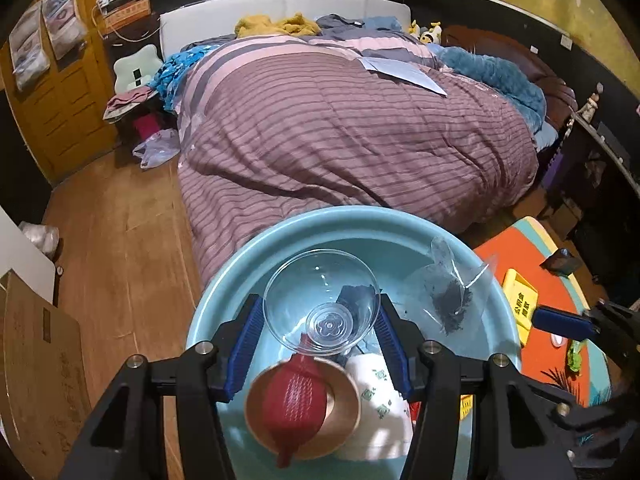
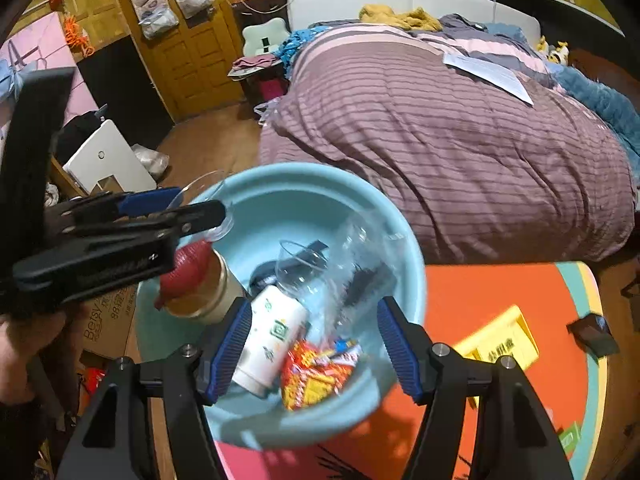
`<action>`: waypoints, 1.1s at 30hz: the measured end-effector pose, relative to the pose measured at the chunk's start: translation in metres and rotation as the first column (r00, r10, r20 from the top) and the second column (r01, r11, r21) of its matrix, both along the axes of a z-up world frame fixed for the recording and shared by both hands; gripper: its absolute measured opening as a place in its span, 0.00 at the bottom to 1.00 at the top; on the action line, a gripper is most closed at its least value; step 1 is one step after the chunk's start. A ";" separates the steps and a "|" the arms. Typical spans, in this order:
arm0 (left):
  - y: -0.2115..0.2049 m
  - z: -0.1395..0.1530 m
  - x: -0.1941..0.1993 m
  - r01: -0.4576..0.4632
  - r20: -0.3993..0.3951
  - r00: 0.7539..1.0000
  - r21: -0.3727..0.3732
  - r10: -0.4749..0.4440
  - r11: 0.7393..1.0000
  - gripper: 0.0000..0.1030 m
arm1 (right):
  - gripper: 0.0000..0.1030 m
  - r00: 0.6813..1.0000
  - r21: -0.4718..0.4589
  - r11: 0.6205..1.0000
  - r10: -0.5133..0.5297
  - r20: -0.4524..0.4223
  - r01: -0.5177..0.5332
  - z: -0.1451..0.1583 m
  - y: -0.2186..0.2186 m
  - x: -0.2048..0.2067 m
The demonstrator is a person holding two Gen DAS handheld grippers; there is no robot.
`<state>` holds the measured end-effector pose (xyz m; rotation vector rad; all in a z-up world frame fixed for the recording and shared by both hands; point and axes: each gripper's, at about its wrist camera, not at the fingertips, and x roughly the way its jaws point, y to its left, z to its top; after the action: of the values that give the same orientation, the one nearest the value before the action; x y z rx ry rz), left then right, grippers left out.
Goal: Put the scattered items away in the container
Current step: 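Open left tool to drop glass dish while right tool drops its dish into basin, then withdraw both tools from the basin toward the yellow sign and white lid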
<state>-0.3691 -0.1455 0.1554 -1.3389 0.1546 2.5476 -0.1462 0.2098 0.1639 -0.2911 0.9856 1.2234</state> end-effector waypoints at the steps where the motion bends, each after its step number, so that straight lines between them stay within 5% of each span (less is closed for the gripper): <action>1: 0.002 0.000 -0.001 0.001 -0.002 1.000 -0.003 -0.001 1.000 0.61 | 0.67 1.000 -0.002 1.000 -0.008 -0.003 0.008 -0.001 -0.004 0.002; 4: 0.008 0.003 -0.002 0.002 -0.024 1.000 -0.021 -0.002 1.000 0.72 | 0.67 0.999 -0.018 0.999 -0.036 -0.040 0.035 -0.009 -0.016 0.009; 12: 0.022 0.010 0.004 0.019 -0.039 0.999 -0.007 -0.019 1.000 0.73 | 0.67 0.995 -0.023 0.995 -0.097 -0.036 0.097 -0.012 -0.041 0.024; 14: 0.027 0.011 0.008 0.021 -0.053 0.998 -0.006 -0.021 1.000 0.87 | 0.67 0.993 -0.030 0.994 -0.108 -0.045 0.107 -0.015 -0.048 0.027; 19: 0.042 0.012 0.017 0.047 -0.048 0.998 -0.032 -0.048 0.998 0.87 | 0.79 0.990 -0.027 0.990 -0.136 -0.032 0.135 -0.014 -0.065 0.031; 23: 0.058 0.026 0.035 0.091 -0.074 0.993 0.013 -0.090 0.996 0.89 | 0.79 0.979 -0.033 0.980 -0.199 -0.039 0.198 -0.019 -0.088 0.042; 28: 0.087 0.039 0.059 0.146 -0.115 0.983 0.036 -0.141 0.989 0.89 | 0.79 0.945 -0.060 0.944 -0.326 0.003 0.325 -0.032 -0.141 0.063; 33: 0.124 0.030 0.080 0.200 -0.114 0.974 0.018 -0.196 0.980 0.89 | 0.79 0.878 -0.145 0.871 -0.478 -0.025 0.470 -0.066 -0.197 0.087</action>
<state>-0.2889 -0.0211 0.1856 -1.1110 0.2582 2.4460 -0.0588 0.0127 0.0983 -0.1041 1.1144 0.7185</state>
